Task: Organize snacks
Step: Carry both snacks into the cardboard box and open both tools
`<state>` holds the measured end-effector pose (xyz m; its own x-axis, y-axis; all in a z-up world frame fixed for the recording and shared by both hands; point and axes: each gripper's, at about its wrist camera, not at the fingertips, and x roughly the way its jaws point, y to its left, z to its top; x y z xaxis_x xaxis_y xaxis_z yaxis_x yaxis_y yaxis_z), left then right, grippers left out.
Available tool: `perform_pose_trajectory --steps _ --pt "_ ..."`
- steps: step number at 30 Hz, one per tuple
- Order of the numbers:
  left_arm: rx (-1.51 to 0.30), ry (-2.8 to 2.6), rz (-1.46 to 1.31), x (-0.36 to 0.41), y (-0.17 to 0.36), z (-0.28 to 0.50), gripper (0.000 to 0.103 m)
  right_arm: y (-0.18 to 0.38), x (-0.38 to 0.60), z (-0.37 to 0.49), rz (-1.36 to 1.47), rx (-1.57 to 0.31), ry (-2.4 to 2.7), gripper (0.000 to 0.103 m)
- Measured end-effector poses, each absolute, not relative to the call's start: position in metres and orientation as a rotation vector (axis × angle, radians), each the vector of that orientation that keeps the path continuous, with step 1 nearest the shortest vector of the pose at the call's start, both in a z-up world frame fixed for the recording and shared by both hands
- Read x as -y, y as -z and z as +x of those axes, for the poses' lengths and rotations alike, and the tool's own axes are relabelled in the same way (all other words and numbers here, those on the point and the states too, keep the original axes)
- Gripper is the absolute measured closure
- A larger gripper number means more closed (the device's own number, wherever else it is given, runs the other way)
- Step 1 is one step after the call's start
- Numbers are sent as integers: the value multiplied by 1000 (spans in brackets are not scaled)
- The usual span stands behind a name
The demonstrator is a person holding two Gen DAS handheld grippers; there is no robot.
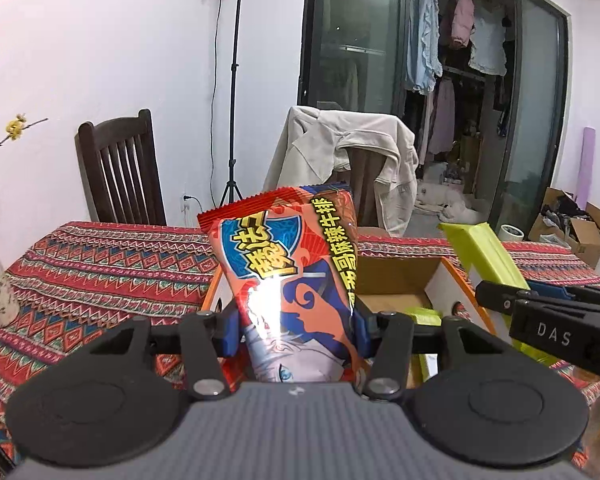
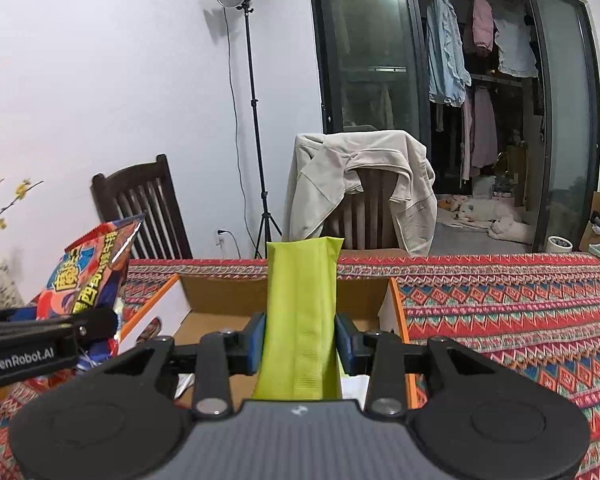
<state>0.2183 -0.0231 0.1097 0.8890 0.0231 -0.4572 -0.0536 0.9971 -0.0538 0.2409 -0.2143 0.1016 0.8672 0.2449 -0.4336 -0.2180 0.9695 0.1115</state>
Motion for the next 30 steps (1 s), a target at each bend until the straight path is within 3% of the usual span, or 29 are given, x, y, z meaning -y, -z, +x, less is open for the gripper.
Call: perform_pose_trajectory --steps 12,24,26,27,28,30 --pt "-504 -75 -93 12 -75 299 51 -69 200 321 84 -513 -232 67" --pt "-530 -63 -95 -3 -39 314 50 -26 210 338 159 -540 -280 67" --pt "-531 -50 -101 -2 -38 312 32 -25 209 339 157 -552 -294 64" --pt "-522 -49 -105 -2 -39 311 14 -24 207 339 156 -559 -297 63" --pt "-509 -59 -100 -2 -39 309 5 -23 207 339 156 -559 -289 58" --pt "-483 -81 -71 2 -40 305 2 -23 208 339 160 -565 -274 25"
